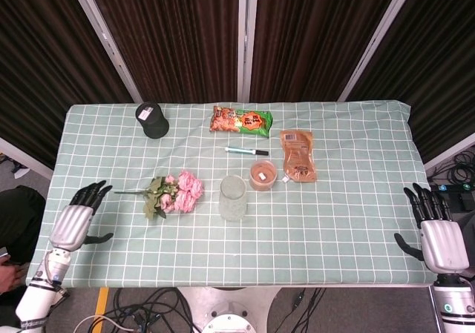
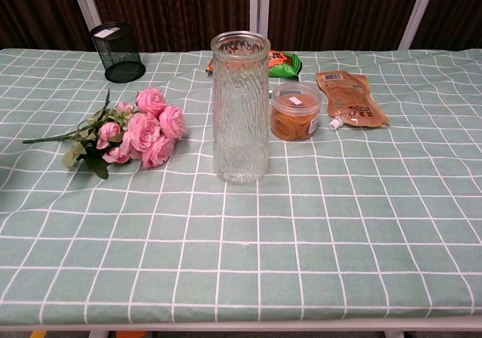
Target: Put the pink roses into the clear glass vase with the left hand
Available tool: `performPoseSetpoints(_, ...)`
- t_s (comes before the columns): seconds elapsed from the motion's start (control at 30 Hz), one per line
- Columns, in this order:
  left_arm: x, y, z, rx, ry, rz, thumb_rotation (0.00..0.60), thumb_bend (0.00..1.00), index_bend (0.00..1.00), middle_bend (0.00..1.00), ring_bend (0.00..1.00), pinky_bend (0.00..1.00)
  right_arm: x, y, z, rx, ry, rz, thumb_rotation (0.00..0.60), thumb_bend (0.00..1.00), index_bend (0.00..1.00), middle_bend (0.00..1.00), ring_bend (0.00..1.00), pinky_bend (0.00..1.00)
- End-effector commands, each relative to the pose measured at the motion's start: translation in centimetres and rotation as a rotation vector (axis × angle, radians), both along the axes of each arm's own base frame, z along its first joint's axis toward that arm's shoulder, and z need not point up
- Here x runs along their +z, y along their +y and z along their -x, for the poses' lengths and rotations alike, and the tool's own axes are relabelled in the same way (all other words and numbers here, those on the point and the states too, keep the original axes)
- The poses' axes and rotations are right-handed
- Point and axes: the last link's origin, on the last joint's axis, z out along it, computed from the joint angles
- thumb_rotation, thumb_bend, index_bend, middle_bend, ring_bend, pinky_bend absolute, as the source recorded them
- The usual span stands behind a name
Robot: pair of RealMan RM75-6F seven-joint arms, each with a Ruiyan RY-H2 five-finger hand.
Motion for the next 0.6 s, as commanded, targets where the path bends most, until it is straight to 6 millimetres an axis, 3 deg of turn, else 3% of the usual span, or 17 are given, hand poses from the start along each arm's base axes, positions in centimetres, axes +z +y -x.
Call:
performPoseSetpoints(0.03, -0.9, 1.5, -0.8, -0.019, -0.017, 0.017, 0.600, 0.04, 0.07, 0.00, 0.00, 0.10, 0.0, -0.2, -0.2, 0.002, 0.010, -0.009, 0.600, 0.13, 0.00, 0.00, 0.00, 0.00)
performPoseSetpoints(0.33, -3.3, 5.2, -2.4, -0.043, -0.062, 0.086, 0.600, 0.04, 0.07, 0.00, 0.00, 0.09, 0.2, -0.8, -0.6, 0.002, 0.019, -0.009, 0.600, 0.13, 0.00, 0.00, 0.00, 0.00)
performPoseSetpoints(0.6, -5.1, 7.1, -4.0, -0.035, -0.096, 0.144, 0.600, 0.04, 0.07, 0.00, 0.00, 0.09, -0.1, -1.1, -0.9, 0.014, 0.021, -0.013, 0.600, 0.13, 0.00, 0.00, 0.00, 0.00)
